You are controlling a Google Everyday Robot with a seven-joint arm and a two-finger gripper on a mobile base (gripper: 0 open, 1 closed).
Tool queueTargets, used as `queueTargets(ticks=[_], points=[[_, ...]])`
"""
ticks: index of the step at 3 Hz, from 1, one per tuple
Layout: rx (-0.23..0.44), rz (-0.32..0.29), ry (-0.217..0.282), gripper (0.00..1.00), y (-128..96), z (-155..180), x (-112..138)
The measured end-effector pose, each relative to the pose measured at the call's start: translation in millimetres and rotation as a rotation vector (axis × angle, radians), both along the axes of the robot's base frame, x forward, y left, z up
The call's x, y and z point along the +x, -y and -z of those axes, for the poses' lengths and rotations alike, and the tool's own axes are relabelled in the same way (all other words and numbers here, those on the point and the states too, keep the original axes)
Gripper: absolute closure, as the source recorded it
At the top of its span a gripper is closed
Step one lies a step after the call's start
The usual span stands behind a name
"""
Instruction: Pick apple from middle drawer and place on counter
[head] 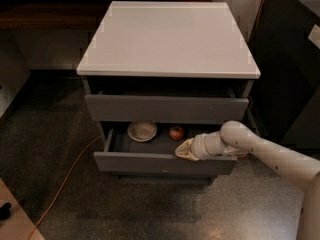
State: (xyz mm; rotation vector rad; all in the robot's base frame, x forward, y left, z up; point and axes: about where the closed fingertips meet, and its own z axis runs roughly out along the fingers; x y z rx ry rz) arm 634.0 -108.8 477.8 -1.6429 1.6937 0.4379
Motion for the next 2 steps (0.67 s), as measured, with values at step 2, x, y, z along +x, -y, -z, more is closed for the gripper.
queueTargets(ticks=[2], points=[[0.003,0.044,-0.018,1.00,11.2,4.3,37.6]])
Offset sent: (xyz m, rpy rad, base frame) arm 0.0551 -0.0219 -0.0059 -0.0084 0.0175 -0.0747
